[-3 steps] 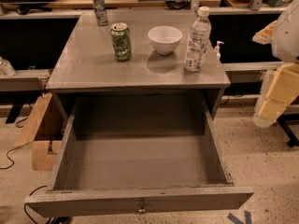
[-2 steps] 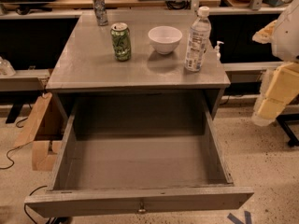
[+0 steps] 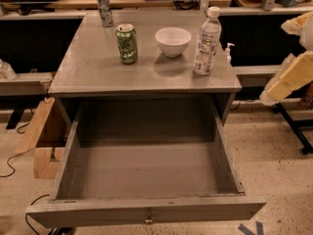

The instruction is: Place blue plastic bottle into top drawer

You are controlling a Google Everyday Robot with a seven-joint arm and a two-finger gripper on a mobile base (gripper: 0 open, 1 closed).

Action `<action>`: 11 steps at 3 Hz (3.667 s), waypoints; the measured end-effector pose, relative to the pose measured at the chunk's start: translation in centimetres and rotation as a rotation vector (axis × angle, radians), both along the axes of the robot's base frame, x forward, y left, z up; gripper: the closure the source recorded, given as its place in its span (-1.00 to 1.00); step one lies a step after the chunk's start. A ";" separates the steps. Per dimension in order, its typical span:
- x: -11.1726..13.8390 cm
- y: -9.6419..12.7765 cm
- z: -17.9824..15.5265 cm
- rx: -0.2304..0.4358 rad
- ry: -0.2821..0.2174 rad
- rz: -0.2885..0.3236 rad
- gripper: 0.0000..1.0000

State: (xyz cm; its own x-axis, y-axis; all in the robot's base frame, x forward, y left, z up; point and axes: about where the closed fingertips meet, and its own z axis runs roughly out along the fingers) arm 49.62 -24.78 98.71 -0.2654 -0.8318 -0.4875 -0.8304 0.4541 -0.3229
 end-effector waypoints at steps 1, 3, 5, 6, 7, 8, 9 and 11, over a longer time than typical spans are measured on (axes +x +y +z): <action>1.8 -0.8 0.2 0.096 -0.074 -0.050 -1.00; 4.0 -0.2 -0.2 0.164 -0.108 -0.022 -1.00; 8.6 0.6 -0.8 0.368 -0.205 0.029 -1.00; 10.7 0.9 -1.6 0.502 -0.259 0.044 -1.00; 14.8 3.0 -2.4 0.706 -0.309 0.080 -1.00; 17.5 4.7 -3.2 0.820 -0.307 0.101 -1.00; 19.9 6.1 -4.2 0.907 -0.297 0.098 -1.00; 24.5 8.6 -5.2 0.929 -0.281 0.115 -0.67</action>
Offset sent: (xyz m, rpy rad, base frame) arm 0.0142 -0.0088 0.0007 0.0804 -0.0580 -0.0435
